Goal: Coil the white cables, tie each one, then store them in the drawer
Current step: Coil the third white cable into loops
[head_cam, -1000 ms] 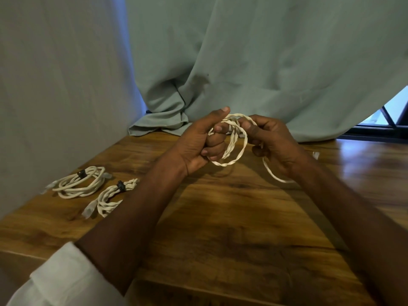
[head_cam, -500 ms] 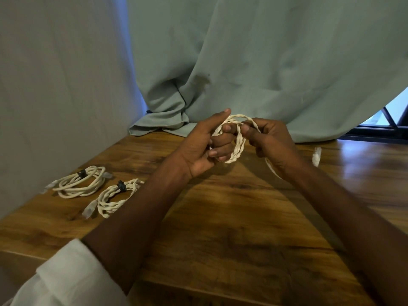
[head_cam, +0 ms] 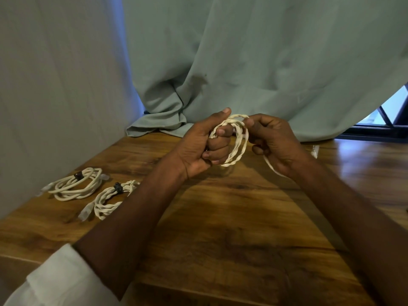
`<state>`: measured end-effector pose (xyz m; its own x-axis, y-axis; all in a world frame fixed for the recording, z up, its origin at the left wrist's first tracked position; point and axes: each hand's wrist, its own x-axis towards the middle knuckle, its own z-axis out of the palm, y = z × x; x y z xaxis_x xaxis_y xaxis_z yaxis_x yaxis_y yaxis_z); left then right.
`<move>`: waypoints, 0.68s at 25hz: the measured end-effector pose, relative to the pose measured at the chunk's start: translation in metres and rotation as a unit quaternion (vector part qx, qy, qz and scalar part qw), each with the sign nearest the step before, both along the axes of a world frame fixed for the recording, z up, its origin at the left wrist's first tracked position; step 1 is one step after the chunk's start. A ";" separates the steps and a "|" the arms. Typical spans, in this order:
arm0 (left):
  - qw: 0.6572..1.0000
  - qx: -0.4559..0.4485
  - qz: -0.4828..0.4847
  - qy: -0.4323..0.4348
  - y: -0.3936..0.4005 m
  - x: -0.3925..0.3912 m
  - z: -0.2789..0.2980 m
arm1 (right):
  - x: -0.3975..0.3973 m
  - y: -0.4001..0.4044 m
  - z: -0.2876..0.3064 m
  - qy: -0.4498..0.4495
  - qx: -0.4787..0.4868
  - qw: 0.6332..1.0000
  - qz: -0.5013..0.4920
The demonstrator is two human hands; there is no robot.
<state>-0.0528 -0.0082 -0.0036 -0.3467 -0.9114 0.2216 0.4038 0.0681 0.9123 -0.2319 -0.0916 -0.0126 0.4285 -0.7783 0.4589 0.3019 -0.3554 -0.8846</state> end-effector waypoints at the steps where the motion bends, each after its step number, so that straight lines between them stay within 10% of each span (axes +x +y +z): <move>1: 1.000 0.000 0.004 -0.007 0.000 -0.002 0.000 | -0.001 -0.002 0.000 -0.030 0.014 0.999 -0.007; 6: 0.999 0.011 0.035 -0.006 -0.001 -0.006 0.001 | -0.006 -0.010 0.000 -0.080 0.038 0.989 -0.122; 12: 0.995 0.015 0.081 0.049 -0.004 0.003 0.002 | 0.002 -0.005 -0.007 0.111 -0.057 0.979 -0.161; 17: 0.971 -0.026 0.204 0.120 -0.017 0.016 0.000 | 0.012 0.010 -0.018 0.446 -0.276 0.840 -0.138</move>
<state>-0.0369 -0.0253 -0.0034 0.1079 -0.9474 0.3014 0.5347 0.3109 0.7858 -0.2195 -0.0816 -0.0308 0.6319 -0.6781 0.3754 -0.5547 -0.7339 -0.3920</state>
